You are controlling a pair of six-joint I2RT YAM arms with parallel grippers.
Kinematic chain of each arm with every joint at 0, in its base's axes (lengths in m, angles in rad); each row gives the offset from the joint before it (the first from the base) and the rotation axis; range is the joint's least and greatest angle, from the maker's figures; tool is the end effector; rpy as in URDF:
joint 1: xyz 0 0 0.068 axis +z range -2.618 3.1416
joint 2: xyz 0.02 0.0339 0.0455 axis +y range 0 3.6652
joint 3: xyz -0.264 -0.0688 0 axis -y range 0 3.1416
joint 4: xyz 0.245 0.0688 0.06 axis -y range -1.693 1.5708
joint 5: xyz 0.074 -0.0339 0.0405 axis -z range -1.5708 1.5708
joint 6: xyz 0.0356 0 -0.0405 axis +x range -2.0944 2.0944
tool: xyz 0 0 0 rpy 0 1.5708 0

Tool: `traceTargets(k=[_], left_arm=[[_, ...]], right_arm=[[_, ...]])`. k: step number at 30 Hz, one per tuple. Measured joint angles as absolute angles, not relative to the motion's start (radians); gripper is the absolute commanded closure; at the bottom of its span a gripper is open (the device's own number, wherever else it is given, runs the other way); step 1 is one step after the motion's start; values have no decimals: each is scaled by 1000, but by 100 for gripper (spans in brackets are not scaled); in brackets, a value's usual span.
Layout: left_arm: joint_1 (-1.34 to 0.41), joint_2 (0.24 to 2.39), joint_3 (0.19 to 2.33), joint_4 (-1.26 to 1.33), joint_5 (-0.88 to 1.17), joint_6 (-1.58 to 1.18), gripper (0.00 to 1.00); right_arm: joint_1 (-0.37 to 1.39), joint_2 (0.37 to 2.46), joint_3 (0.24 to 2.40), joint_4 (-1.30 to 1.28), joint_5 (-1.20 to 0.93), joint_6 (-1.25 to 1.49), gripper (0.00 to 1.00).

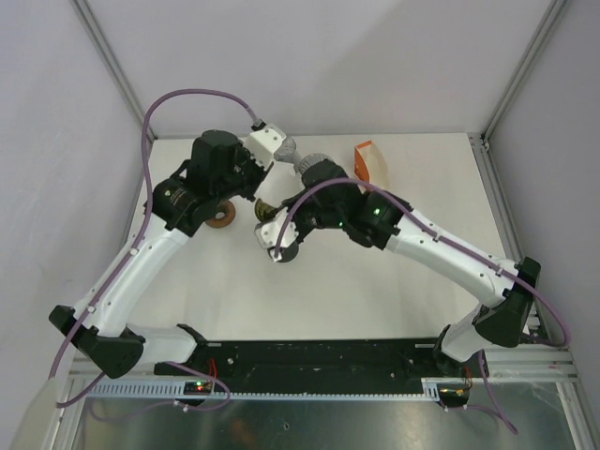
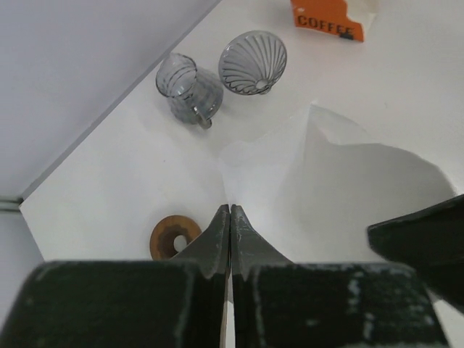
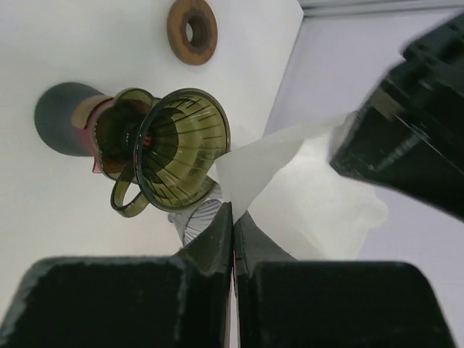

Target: Place the coffee filter in the dripper

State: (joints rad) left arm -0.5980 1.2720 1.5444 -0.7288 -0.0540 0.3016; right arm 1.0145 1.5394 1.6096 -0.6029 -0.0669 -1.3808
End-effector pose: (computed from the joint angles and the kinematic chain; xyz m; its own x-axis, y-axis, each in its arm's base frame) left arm 0.2163 -0.1450 0.4412 -0.1927 0.4902 -0.8501 0.6068 0.7403 0.2894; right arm 0.1808 0.2953 0.3988 0.8113 -0.5508 -0.1960 -0.4291 -0.3333 -0.8395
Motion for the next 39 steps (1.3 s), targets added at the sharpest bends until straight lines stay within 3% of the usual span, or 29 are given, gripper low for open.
traceTargets(k=[10, 23, 27, 35, 39], left_arm=[[-550, 1318, 1513, -731, -67, 319, 100], [-516, 1342, 1448, -744, -28, 324, 100], [-515, 1362, 1437, -744, -3, 324, 100], [-514, 1376, 1427, -742, 30, 324, 100], [-514, 1390, 1422, -743, 32, 325, 100]], right_arm=[[904, 1589, 1678, -735, -351, -1308, 100], [901, 1682, 1678, -745, -402, -1305, 100], [899, 1700, 1678, -743, -400, -1298, 90], [894, 1705, 1678, -698, -398, -1257, 61], [883, 1695, 1663, -649, -413, -1241, 54]])
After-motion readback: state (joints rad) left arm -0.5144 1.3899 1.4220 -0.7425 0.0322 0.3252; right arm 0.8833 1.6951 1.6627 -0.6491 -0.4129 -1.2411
